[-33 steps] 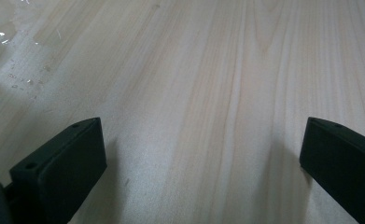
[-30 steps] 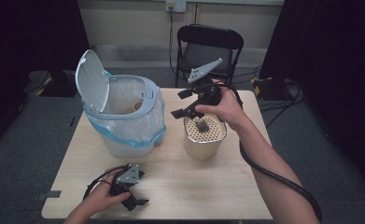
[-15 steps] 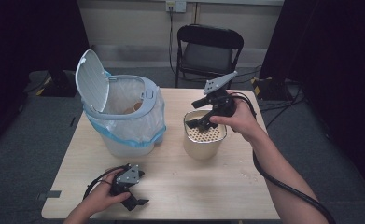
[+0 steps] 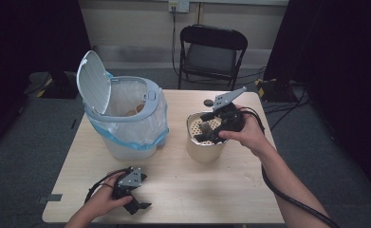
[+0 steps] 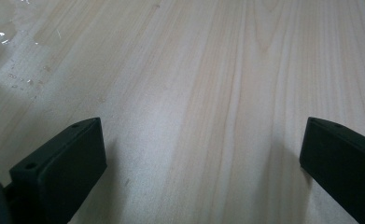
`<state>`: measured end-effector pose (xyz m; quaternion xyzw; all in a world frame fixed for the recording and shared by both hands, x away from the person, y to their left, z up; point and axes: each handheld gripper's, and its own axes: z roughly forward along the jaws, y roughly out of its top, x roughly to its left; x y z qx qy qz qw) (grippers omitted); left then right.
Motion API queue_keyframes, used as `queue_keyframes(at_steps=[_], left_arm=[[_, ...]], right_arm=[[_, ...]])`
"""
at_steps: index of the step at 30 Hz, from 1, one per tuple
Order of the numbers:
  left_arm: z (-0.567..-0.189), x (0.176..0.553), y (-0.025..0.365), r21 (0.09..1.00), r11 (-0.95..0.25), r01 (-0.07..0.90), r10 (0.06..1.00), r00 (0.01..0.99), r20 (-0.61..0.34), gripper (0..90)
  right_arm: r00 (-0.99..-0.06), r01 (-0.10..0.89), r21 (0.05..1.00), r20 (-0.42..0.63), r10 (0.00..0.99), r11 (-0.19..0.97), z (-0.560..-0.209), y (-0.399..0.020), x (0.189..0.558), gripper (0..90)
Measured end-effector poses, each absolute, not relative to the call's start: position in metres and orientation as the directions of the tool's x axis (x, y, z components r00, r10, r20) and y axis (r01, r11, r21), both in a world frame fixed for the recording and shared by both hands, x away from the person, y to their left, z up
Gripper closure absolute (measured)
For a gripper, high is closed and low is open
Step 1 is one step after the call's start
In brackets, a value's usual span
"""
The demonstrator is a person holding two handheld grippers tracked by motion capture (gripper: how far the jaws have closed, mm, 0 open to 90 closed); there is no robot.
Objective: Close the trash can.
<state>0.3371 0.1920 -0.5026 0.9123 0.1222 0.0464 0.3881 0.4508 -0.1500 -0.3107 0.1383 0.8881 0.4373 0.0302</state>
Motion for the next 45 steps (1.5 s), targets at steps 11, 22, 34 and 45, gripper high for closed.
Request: queue_keyframes(at_steps=[11,22,34,45], left_arm=[[-0.503,0.337,0.192,0.720,-0.669,0.187,0.259,0.966,-0.011,0.0],[-0.503,0.337,0.192,0.720,-0.666,0.193,0.262,0.965,-0.017,0.0],[-0.503,0.337,0.192,0.721,-0.666,0.193,0.262,0.965,-0.017,0.0],[-0.503,0.337,0.192,0.721,-0.665,0.193,0.262,0.965,-0.016,0.0]], right_arm=[[-0.955,0.231,0.775,0.066,0.288,0.589,-0.326,-0.165,0.432,14.6],[-0.955,0.225,0.756,0.045,0.294,0.615,-0.343,-0.183,0.419,14.6],[-0.954,0.229,0.748,0.047,0.295,0.623,-0.366,-0.195,0.407,14.6],[-0.950,0.249,0.741,0.064,0.304,0.624,-0.393,-0.201,0.398,14.6]])
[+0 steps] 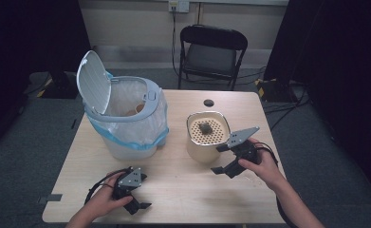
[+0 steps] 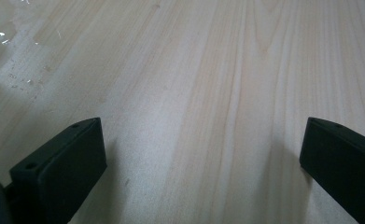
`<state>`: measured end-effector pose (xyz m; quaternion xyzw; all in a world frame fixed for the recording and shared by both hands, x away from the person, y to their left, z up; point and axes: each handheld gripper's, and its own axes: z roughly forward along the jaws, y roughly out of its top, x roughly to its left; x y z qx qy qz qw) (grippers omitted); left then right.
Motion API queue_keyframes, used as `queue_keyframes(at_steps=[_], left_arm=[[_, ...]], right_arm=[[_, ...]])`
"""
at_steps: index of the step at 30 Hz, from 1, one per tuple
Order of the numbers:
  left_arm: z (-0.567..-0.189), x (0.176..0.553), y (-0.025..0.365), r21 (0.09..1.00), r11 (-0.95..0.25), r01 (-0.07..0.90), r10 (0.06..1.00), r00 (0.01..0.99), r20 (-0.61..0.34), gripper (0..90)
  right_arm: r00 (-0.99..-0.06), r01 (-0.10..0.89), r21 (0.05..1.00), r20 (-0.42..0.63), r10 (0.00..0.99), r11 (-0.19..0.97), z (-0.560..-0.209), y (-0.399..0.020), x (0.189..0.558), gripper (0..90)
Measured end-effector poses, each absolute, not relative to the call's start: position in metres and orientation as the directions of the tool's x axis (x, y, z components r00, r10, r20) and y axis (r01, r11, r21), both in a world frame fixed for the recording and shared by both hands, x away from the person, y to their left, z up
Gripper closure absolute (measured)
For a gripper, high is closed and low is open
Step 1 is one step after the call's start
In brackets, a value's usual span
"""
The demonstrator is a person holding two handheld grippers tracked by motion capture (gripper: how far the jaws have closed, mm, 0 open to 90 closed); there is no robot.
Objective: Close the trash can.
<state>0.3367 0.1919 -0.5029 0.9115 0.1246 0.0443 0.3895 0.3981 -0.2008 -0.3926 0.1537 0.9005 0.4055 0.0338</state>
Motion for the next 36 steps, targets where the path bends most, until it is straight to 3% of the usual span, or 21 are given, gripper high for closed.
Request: queue_keyframes(at_steps=[14,22,25,27,29,36], left_arm=[[-0.503,0.335,0.190,0.721,-0.661,0.206,0.280,0.960,-0.018,0.0],[-0.501,0.336,0.190,0.722,-0.650,0.238,0.302,0.952,-0.042,0.2],[-0.499,0.337,0.191,0.718,-0.648,0.255,0.319,0.946,-0.048,4.3],[-0.494,0.338,0.192,0.710,-0.649,0.272,0.327,0.943,-0.062,20.1],[-0.493,0.337,0.192,0.709,-0.649,0.276,0.329,0.942,-0.065,14.7],[-0.477,0.340,0.209,0.701,-0.630,0.334,0.369,0.923,-0.108,16.1]], right_arm=[[-0.930,0.312,0.691,0.083,0.358,0.652,-0.467,-0.208,0.384,14.7],[-0.928,0.303,0.690,0.057,0.368,0.657,-0.487,-0.211,0.381,14.7],[-0.928,0.292,0.695,0.040,0.370,0.657,-0.489,-0.213,0.380,14.7],[-0.927,0.293,0.704,0.043,0.373,0.647,-0.493,-0.217,0.378,14.7],[-0.927,0.282,0.711,0.028,0.374,0.644,-0.496,-0.220,0.377,14.6],[-0.924,0.271,0.729,0.012,0.383,0.629,-0.499,-0.221,0.373,13.3]])
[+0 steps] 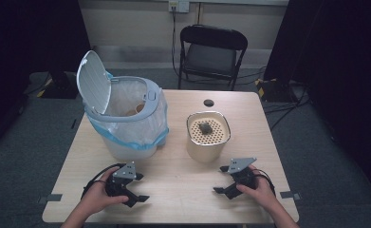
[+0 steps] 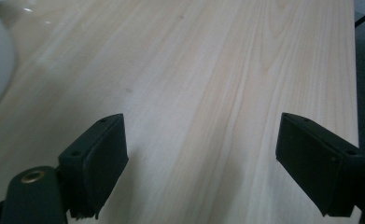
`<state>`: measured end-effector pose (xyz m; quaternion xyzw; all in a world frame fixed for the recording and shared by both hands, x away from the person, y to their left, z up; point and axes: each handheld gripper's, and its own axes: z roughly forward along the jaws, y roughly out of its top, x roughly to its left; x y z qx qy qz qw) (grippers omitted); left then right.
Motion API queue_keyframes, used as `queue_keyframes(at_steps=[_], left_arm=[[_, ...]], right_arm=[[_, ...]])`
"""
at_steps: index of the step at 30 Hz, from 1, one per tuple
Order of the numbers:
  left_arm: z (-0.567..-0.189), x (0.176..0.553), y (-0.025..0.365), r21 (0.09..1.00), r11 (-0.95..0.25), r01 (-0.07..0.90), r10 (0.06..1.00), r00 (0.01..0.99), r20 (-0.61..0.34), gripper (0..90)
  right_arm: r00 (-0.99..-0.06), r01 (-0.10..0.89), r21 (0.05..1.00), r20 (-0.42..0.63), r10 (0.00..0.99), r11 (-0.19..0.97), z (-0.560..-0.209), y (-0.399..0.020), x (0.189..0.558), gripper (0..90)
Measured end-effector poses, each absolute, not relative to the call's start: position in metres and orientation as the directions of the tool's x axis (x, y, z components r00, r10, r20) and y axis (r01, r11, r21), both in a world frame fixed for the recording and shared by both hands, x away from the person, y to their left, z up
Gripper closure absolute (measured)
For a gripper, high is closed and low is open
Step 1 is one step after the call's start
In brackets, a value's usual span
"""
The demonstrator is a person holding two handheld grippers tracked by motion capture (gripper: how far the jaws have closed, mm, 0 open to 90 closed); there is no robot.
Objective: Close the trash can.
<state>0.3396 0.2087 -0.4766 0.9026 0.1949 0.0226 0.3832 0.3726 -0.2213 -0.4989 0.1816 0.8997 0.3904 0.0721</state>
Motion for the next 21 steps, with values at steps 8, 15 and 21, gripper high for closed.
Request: queue_keyframes(at_steps=[8,15,21], left_arm=[[-0.455,0.337,0.227,0.700,-0.615,0.364,0.409,0.906,-0.112,16.2],[-0.441,0.336,0.243,0.704,-0.593,0.392,0.445,0.888,-0.119,16.1],[-0.429,0.335,0.255,0.700,-0.593,0.398,0.455,0.883,-0.116,16.2]], right_arm=[[-0.926,0.259,0.732,0.003,0.378,0.630,-0.500,-0.221,0.372,12.0],[-0.925,0.260,0.731,0.002,0.380,0.630,-0.500,-0.220,0.372,11.6],[-0.925,0.261,0.731,0.001,0.380,0.631,-0.500,-0.220,0.372,11.6]])
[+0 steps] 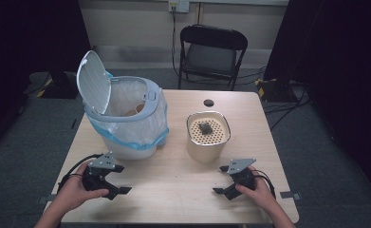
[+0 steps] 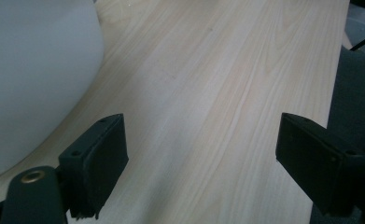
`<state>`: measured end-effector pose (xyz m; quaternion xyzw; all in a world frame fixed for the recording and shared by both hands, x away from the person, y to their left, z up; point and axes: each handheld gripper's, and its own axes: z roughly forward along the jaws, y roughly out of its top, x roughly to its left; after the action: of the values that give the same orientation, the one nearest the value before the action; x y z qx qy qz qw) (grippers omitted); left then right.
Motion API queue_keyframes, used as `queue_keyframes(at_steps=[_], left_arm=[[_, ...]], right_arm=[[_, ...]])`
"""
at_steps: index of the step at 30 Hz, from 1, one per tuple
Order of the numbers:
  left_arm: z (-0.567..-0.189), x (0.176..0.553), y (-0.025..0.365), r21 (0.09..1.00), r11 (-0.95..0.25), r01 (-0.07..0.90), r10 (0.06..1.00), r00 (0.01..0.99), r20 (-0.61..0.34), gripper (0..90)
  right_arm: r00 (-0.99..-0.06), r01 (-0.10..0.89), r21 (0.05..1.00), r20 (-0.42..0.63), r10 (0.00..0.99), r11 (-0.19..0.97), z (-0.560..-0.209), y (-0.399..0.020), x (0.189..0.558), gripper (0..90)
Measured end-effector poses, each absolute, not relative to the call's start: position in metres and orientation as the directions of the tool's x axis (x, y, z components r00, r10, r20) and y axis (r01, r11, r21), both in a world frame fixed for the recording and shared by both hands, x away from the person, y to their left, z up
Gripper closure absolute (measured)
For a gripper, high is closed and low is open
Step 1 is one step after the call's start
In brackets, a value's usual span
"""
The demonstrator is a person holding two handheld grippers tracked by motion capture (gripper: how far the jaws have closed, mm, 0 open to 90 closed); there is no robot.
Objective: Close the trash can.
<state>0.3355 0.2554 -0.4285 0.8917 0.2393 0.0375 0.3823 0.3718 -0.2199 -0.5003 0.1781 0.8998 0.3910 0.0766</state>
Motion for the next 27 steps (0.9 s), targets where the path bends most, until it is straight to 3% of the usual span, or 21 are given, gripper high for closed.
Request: queue_keyframes(at_steps=[16,27], left_arm=[[-0.390,0.341,0.299,0.692,-0.551,0.466,0.555,0.824,-0.114,16.6],[-0.355,0.343,0.311,0.689,-0.547,0.476,0.576,0.811,-0.103,16.6]], right_arm=[[-0.925,0.259,0.731,0.000,0.380,0.631,-0.500,-0.220,0.372,11.5],[-0.923,0.263,0.730,0.000,0.384,0.631,-0.500,-0.220,0.371,11.5]])
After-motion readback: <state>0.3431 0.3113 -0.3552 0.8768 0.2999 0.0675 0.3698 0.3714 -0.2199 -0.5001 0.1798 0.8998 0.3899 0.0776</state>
